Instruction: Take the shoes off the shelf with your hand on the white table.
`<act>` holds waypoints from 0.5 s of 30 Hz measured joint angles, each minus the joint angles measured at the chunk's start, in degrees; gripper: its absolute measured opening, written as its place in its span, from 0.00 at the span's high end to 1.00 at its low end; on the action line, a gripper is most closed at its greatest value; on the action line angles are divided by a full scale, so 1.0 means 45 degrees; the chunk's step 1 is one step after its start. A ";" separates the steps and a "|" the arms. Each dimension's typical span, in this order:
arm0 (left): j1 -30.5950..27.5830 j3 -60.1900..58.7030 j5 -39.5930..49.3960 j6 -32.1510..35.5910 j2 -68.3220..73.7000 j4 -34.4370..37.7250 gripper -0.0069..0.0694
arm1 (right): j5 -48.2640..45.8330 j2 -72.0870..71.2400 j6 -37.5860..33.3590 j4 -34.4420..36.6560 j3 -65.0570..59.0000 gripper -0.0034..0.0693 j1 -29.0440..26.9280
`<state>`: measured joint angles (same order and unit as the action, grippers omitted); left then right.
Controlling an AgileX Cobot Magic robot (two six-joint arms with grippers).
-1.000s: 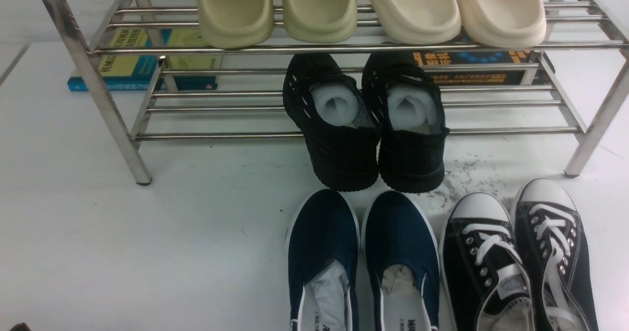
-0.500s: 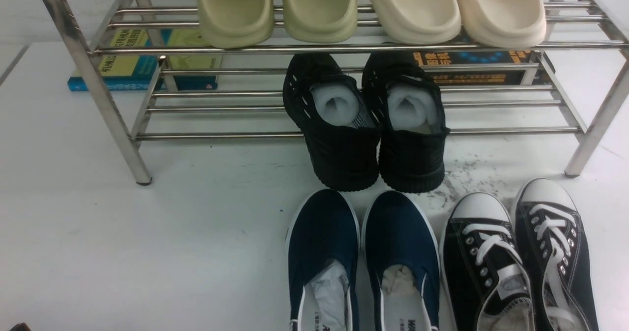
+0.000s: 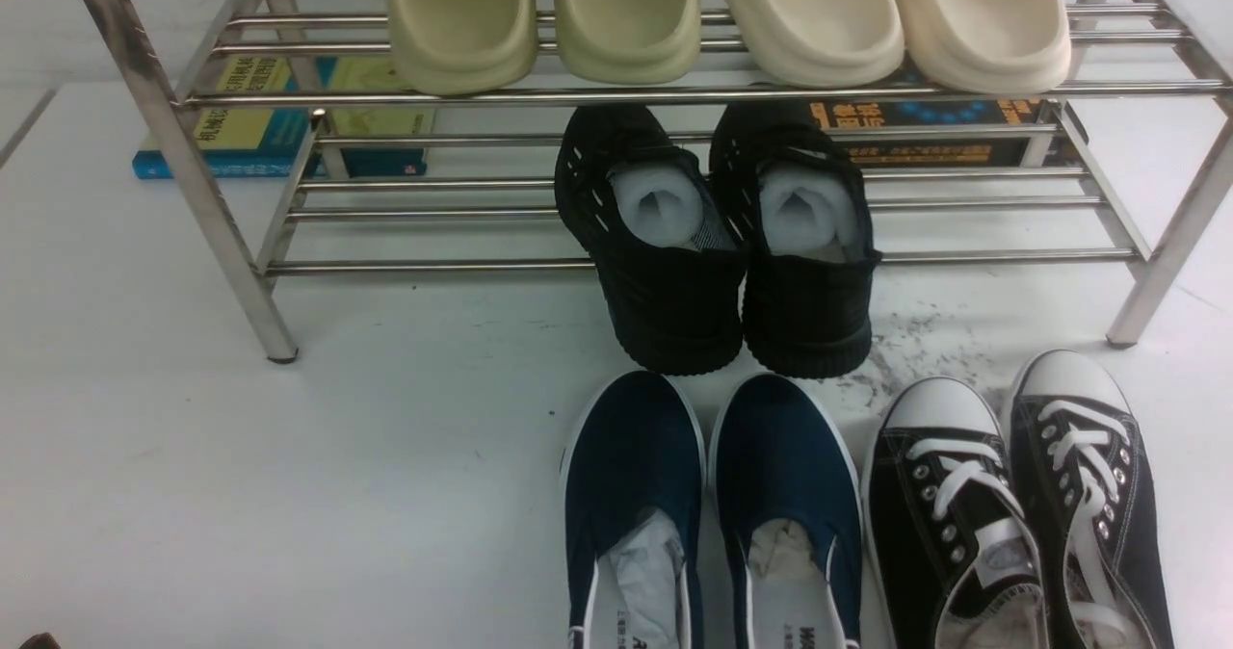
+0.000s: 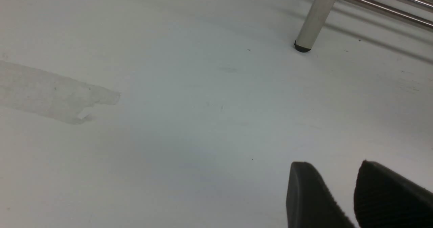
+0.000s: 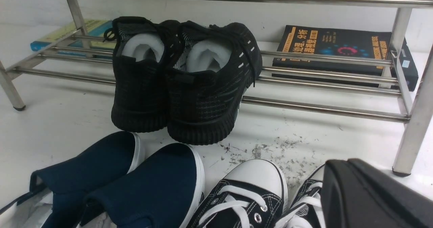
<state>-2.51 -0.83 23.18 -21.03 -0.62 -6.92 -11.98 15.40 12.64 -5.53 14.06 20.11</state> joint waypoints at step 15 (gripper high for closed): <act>0.0000 0.0000 0.0000 0.0000 0.0000 0.0000 0.60 | -0.1417 -0.3532 -0.1048 0.1228 -0.3228 0.95 -0.3823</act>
<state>-2.51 -0.83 23.18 -21.03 -0.62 -6.92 -18.36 -0.49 7.92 0.00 -0.46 2.91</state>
